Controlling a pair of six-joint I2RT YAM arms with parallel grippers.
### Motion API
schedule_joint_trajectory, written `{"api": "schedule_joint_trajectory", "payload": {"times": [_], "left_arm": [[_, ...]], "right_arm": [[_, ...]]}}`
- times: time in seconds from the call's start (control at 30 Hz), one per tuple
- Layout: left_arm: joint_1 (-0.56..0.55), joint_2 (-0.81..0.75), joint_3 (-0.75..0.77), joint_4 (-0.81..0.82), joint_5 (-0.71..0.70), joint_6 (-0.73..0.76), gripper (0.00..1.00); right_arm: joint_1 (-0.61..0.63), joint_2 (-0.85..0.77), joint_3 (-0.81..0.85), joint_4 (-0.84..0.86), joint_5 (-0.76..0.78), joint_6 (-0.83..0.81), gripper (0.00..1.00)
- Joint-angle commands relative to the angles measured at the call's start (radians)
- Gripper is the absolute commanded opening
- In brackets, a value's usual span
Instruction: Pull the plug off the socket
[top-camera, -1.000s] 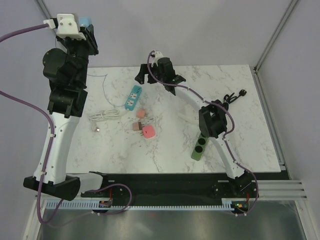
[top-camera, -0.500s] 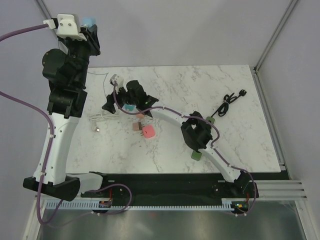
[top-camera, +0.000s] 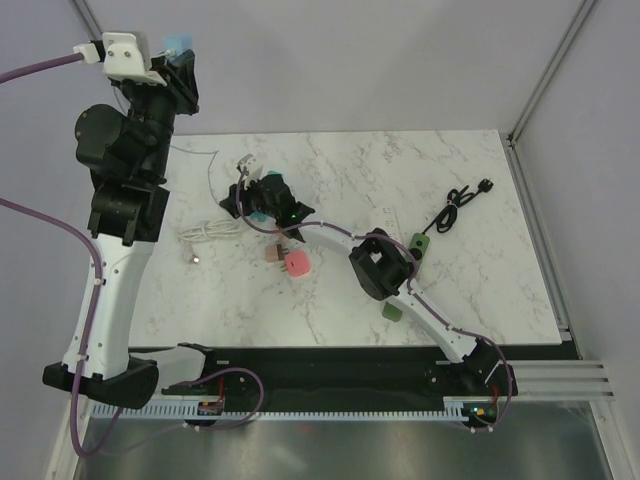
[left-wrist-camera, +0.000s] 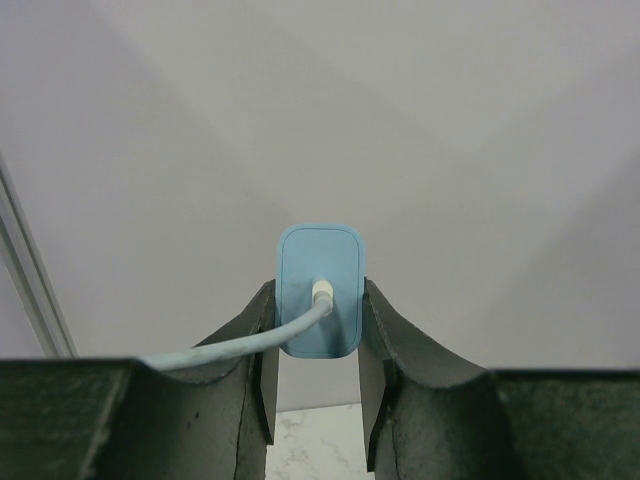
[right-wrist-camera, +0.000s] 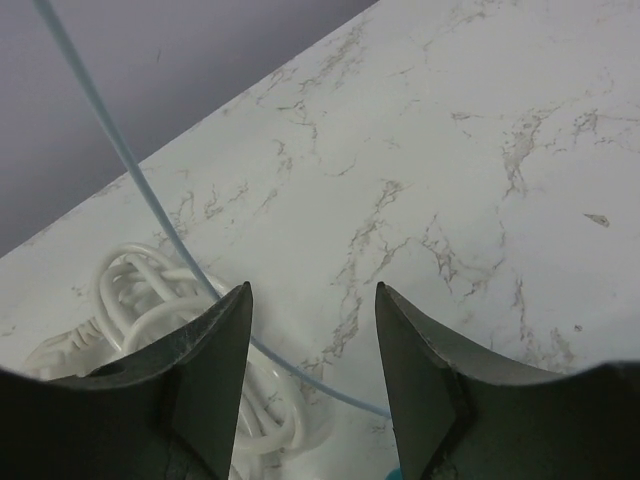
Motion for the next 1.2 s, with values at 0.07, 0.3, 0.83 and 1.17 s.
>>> {"api": "schedule_joint_trajectory", "payload": {"times": [0.07, 0.3, 0.83, 1.17], "left_arm": [[0.002, -0.026, 0.004, 0.023, 0.01, -0.022, 0.02], [0.002, -0.015, 0.003, 0.029, 0.009, -0.023, 0.02], [0.002, -0.023, 0.003, 0.04, 0.0, -0.017, 0.02], [0.002, -0.024, 0.021, 0.029, -0.005, -0.005, 0.02]], "right_arm": [[0.033, -0.048, 0.008, 0.108, -0.022, 0.006, 0.6], [0.038, -0.161, -0.132, 0.119, -0.033, -0.031, 0.63], [0.117, -0.357, -0.293, 0.115, -0.385, 0.038, 0.66], [0.117, -0.405, -0.422, 0.462, -0.824, 0.495, 0.66]]}}
